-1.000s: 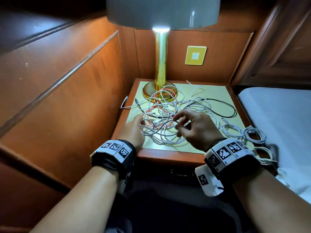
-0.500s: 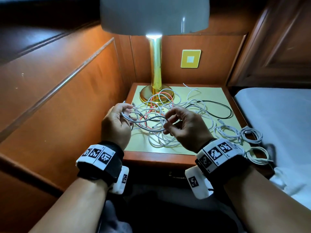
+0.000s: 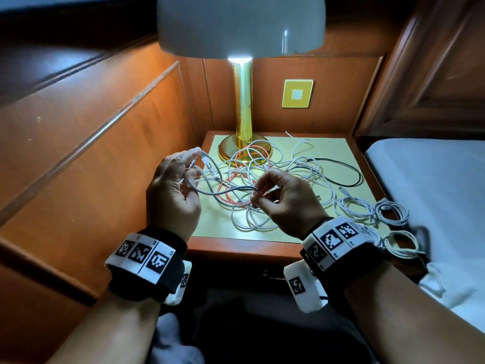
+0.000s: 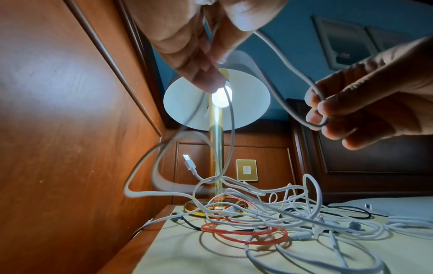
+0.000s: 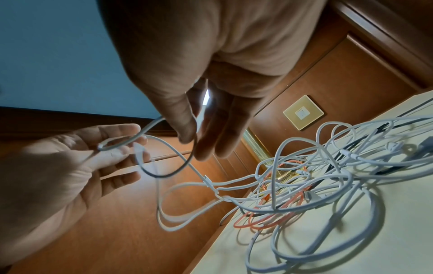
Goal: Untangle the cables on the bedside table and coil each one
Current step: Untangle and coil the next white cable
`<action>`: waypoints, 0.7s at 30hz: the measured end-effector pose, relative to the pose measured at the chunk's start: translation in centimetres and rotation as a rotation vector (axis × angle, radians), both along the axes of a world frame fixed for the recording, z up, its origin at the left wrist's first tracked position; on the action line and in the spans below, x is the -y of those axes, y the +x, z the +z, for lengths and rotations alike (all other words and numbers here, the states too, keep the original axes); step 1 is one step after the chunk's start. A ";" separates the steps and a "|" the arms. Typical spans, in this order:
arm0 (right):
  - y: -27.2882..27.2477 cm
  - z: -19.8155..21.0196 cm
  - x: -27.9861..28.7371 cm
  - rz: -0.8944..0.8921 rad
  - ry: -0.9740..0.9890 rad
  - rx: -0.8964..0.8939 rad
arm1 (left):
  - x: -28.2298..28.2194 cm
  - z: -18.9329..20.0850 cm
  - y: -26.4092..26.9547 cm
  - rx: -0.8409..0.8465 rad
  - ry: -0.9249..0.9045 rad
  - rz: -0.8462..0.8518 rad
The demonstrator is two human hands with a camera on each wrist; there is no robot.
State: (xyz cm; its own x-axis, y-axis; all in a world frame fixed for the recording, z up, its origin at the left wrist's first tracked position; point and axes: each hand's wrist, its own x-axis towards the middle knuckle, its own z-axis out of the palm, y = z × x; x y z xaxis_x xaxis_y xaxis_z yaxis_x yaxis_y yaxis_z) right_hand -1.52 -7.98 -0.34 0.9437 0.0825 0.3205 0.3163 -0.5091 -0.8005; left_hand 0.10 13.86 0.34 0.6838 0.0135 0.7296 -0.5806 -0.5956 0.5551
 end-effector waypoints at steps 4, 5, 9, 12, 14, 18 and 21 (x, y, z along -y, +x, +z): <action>0.1 0.1 0.2 -0.071 -0.107 -0.049 | 0.3 0.6 -0.4 0.031 0.034 -0.004; 0.2 0.1 0.4 -0.100 -0.129 -0.067 | 0.4 0.7 -0.5 0.043 0.039 -0.010; 0.3 0.1 1.0 -0.127 -0.173 -0.142 | 1.2 0.8 -0.9 0.060 0.044 -0.079; 0.1 0.1 1.0 -0.094 -0.186 -0.160 | 2.5 0.7 -1.3 0.097 0.040 -0.207; -0.2 0.2 1.0 -0.060 -0.188 -0.156 | 3.5 0.7 -1.9 0.073 0.036 -0.328; -0.4 0.0 0.9 0.055 -0.216 -0.184 | 4.7 1.1 -3.4 0.002 0.053 -0.509; -0.1 -0.4 0.9 0.042 -0.183 -0.155 | 5.0 1.1 -3.8 -0.115 -0.073 -0.491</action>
